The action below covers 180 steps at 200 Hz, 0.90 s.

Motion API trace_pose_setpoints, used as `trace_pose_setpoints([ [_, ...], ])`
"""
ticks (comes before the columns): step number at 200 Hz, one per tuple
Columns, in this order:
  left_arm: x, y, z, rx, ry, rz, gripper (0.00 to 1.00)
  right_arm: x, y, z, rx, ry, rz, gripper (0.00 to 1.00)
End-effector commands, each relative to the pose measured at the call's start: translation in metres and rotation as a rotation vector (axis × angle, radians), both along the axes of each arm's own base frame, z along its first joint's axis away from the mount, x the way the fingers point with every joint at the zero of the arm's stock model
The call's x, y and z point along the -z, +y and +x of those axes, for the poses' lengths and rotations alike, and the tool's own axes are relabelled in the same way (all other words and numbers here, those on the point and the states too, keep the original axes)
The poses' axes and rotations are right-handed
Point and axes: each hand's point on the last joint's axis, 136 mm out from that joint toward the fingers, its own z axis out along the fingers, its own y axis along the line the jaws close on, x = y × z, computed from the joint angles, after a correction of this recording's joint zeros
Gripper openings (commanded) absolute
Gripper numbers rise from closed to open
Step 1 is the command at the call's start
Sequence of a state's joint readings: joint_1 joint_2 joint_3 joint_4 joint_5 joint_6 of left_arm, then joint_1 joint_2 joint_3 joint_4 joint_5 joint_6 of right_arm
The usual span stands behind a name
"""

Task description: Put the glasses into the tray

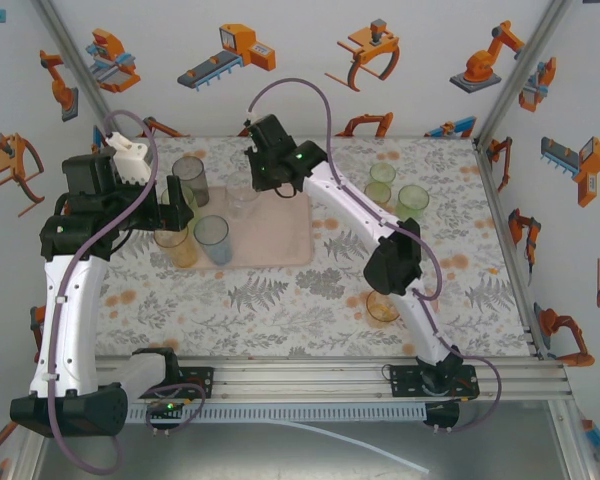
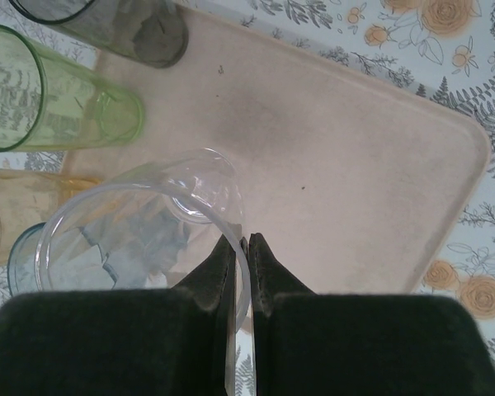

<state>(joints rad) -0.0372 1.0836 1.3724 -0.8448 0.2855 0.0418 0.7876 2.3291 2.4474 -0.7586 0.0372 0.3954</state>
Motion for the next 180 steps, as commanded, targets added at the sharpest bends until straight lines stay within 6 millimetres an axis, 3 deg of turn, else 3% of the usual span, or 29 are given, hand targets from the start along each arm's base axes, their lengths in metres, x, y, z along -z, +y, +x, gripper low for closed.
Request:
trace_pose_setpoints([
  [1,-0.013,-0.003,-0.002,0.01,-0.036,-0.036,0.94,-0.012,0.015,0.009,-0.004,-0.029,0.098,0.02],
  [108,-0.007,-0.009,-0.005,0.029,-0.026,-0.072,0.94,0.025,0.035,0.014,-0.043,0.019,0.116,0.02],
  [180,-0.003,-0.009,-0.001,0.033,-0.021,-0.069,0.94,0.043,0.038,0.014,-0.047,0.049,0.106,0.04],
])
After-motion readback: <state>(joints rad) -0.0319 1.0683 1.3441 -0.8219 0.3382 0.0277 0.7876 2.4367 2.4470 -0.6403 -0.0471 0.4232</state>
